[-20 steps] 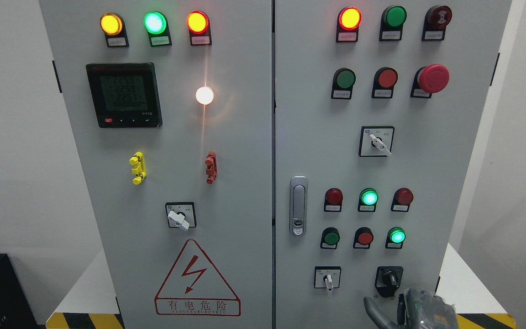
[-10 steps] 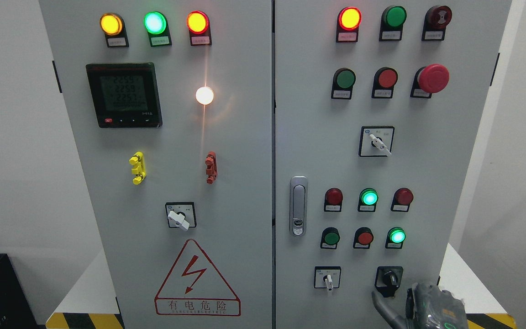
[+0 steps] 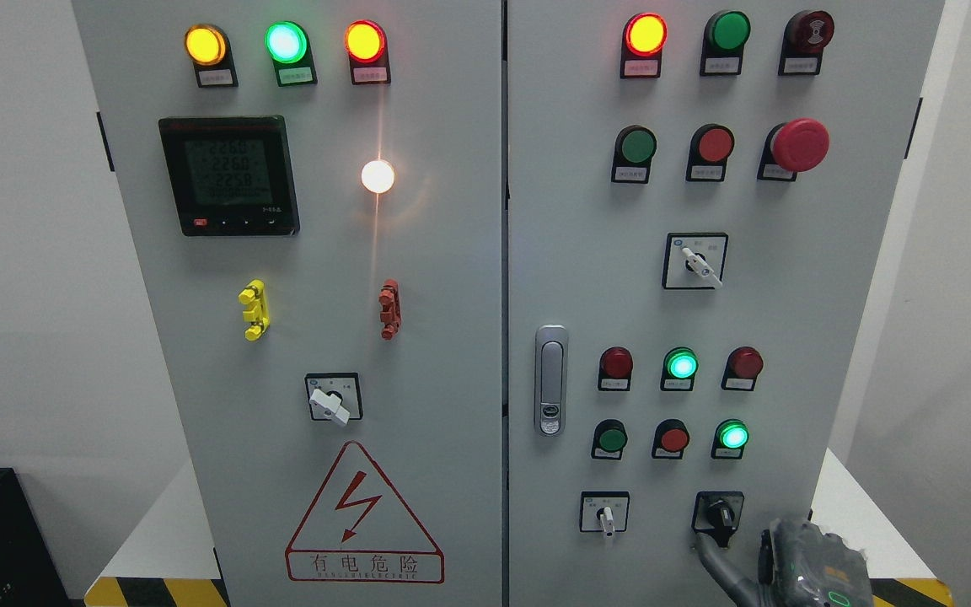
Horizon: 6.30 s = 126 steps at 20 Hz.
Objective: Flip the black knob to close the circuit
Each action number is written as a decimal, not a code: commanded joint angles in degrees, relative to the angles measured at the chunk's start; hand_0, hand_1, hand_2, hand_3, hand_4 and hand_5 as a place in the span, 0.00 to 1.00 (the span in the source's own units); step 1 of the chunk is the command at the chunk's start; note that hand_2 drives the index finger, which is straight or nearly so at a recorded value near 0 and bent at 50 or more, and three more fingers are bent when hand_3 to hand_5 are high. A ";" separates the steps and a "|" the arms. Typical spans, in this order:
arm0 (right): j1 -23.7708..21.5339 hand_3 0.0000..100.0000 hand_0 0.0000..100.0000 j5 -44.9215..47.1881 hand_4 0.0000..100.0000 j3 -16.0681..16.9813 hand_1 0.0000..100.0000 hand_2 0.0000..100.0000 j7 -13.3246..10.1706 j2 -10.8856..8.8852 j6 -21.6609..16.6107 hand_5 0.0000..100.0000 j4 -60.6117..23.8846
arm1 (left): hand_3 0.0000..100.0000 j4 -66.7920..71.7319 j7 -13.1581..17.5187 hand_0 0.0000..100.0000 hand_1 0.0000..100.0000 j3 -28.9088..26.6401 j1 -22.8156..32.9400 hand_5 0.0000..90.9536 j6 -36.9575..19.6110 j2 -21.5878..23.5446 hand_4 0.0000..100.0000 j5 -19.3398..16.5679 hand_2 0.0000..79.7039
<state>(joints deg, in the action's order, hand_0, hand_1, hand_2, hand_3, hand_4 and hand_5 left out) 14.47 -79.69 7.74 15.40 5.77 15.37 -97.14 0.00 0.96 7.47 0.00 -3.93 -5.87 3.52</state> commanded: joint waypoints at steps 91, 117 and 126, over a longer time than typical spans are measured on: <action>-2.43 1.00 0.00 2.78 0.91 -3.52 0.00 0.88 -3.18 -1.46 -0.43 0.95 -2.09 | 0.00 -1.32 0.00 0.12 0.56 0.00 1.23 0.00 -0.03 -0.02 0.00 0.00 0.00; -22.99 0.63 0.00 60.77 0.60 -2.64 0.01 0.40 -19.44 1.35 -12.38 0.54 -16.59 | 0.00 -1.32 0.00 0.12 0.56 0.00 1.23 0.00 -0.03 -0.02 0.00 0.00 0.00; -28.27 0.32 0.00 80.03 0.28 -2.73 0.00 0.16 -15.50 1.09 -14.32 0.18 -17.21 | 0.00 -1.32 0.00 0.12 0.56 0.00 1.23 0.00 -0.03 -0.02 0.00 0.00 0.00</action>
<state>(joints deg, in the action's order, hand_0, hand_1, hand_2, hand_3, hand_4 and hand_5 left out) -10.61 -9.75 4.93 -2.69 6.59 1.80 -112.58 0.00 0.96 7.47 0.00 -3.93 -5.85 3.51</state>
